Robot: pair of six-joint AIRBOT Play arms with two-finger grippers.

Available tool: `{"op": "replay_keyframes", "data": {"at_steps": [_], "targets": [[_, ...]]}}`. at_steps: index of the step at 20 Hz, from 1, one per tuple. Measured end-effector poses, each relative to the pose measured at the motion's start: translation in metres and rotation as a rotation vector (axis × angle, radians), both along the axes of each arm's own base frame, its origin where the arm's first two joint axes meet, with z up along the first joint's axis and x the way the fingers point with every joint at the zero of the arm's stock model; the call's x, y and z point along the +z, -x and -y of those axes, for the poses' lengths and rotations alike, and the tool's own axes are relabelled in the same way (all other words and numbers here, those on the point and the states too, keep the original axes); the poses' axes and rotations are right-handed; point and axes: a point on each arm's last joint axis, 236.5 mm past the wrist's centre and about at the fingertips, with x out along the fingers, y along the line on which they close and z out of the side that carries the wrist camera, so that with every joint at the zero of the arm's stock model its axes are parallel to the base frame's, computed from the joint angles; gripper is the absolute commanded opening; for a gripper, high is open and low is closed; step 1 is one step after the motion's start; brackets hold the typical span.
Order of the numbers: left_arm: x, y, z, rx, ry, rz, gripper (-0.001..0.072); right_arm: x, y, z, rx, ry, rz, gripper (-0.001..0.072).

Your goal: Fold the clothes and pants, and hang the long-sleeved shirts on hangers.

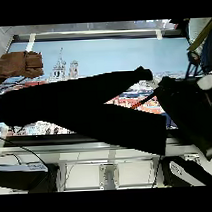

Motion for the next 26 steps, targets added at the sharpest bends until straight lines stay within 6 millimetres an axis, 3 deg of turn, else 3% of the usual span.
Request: {"op": "replay_keyframes", "data": {"at_steps": [4, 8, 12, 15, 17, 23, 24, 26], "targets": [[0.021, 0.005, -0.008, 0.041, -0.05, 0.013, 0.0009, -0.048, -0.05, -0.002, -0.002, -0.052, -0.093, 0.0535], [0.024, 0.006, 0.001, 0.025, -0.045, -0.001, 0.0009, -0.084, -0.108, -0.002, 0.019, -0.076, -0.124, 0.0515], [0.025, 0.001, 0.014, 0.007, -0.029, -0.006, 0.0009, -0.121, -0.151, 0.001, 0.055, -0.101, -0.148, 0.0516], [0.025, -0.004, 0.024, -0.011, -0.023, -0.008, 0.0009, -0.141, -0.173, 0.005, 0.075, -0.117, -0.161, 0.0514], [0.025, -0.007, 0.029, -0.024, -0.022, -0.009, 0.0009, -0.148, -0.186, 0.007, 0.082, -0.121, -0.157, 0.0452], [0.024, -0.012, 0.037, -0.042, -0.019, -0.01, 0.0009, -0.158, -0.198, 0.001, 0.132, -0.155, -0.184, 0.0451], [0.024, -0.012, 0.038, -0.043, -0.019, -0.01, 0.001, -0.159, -0.199, -0.001, 0.14, -0.164, -0.186, 0.0403], [0.024, -0.012, 0.038, -0.044, -0.019, -0.011, 0.0009, -0.157, -0.2, -0.006, 0.15, -0.184, -0.185, 0.0057]]}}
